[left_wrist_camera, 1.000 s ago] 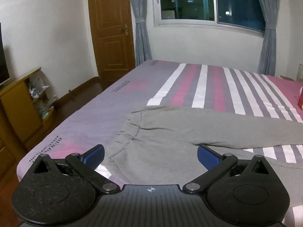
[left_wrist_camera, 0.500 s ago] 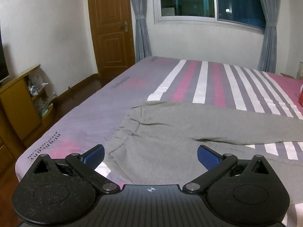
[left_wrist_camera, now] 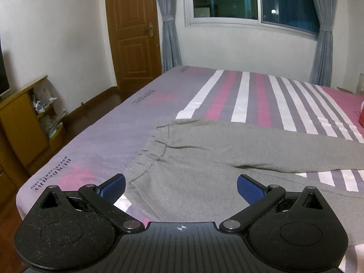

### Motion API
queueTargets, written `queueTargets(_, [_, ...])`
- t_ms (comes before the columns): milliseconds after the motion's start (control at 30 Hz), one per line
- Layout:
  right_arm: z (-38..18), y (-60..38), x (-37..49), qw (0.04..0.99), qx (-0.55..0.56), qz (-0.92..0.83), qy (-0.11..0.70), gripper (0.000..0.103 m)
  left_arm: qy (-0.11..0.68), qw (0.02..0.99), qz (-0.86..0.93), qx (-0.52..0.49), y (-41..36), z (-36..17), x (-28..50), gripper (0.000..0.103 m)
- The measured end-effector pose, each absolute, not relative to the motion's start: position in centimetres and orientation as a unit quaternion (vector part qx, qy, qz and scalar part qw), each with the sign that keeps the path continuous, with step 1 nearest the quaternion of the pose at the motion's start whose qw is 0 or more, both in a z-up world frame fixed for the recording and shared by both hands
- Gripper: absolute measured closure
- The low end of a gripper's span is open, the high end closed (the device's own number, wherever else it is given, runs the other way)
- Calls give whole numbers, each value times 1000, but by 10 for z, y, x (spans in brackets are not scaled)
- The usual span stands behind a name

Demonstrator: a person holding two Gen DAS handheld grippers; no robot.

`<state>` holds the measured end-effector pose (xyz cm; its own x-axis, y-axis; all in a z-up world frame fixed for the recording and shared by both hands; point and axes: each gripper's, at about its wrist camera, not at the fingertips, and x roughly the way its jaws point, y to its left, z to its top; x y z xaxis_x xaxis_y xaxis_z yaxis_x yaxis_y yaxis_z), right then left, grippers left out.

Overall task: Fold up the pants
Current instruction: 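Move both grippers open toward the waistband of the grey sweatpants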

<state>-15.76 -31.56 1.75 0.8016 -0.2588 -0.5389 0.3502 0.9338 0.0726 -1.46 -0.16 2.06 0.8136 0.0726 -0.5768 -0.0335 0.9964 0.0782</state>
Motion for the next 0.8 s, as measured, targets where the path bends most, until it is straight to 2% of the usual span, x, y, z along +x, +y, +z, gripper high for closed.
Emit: queueTargets(800, [17, -307, -114, 953, 56, -144, 262, 0, 327, 943, 46, 39, 8, 0, 24, 0])
